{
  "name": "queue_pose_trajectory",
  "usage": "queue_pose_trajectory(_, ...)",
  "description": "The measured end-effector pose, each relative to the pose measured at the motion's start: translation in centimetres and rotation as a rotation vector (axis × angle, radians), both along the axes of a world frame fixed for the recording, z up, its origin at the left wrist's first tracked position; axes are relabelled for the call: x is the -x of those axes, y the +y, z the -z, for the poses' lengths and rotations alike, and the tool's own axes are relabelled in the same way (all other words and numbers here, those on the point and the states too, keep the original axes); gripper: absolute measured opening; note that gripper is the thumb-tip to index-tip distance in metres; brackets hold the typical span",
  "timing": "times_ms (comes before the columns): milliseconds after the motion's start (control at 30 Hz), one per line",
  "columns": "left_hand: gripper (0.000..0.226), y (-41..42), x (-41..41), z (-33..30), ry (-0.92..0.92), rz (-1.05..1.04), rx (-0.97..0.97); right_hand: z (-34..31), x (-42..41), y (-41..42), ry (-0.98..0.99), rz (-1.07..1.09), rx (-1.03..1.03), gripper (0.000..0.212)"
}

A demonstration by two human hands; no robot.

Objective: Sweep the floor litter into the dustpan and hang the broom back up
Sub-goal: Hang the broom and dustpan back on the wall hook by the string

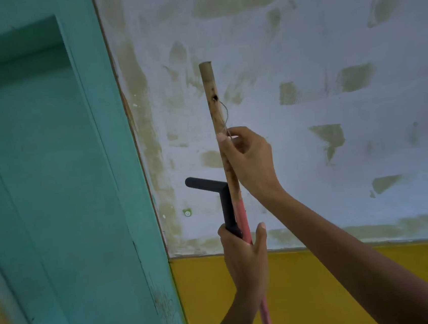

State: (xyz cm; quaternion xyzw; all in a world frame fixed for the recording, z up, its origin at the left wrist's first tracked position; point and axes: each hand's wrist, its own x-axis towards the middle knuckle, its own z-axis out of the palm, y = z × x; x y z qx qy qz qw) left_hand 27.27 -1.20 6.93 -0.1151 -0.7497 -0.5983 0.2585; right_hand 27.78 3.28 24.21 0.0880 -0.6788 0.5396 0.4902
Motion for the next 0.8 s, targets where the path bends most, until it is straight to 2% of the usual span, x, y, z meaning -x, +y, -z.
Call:
queue_pose_trajectory(167, 0.028, 0.2, 0.1, 0.5, -0.088, 0.061, -0.064, 0.8, 0.5, 0.7, -0.006, -0.042, 0.108, 0.009)
queue_pose_trajectory(333, 0.025, 0.5, 0.2, 1.1, -0.132, 0.129, -0.025, 0.4, 1.5, 1.5, -0.189, -0.266, 0.535, 0.01)
queue_pose_trajectory(400, 0.026, 0.4, 0.2, 1.6, -0.12, 0.161, 0.009, -0.3, 1.8, 2.2, -0.22, -0.316, 0.606, 0.01)
queue_pose_trajectory(533, 0.038, -0.4, 0.6, 2.9, -0.148, 0.152, 0.029, -4.0, 1.9, 4.8, -0.235, -0.158, 0.433, 0.01)
queue_pose_trajectory(633, 0.039, -0.7, 0.8, 4.2, -0.213, 0.093, 0.021, -7.6, 1.1, 6.3, -0.212, -0.194, 0.29, 0.011)
queue_pose_trajectory(733, 0.038, -0.4, 0.5, 5.5, -0.244, 0.078, 0.018, -9.7, 0.9, 5.8, -0.176, -0.232, 0.033, 0.01)
queue_pose_trajectory(800, 0.038, 0.2, 0.2, 6.1, -0.263, 0.075, 0.046, -9.9, 1.2, 4.8, -0.156, -0.251, -0.155, 0.017)
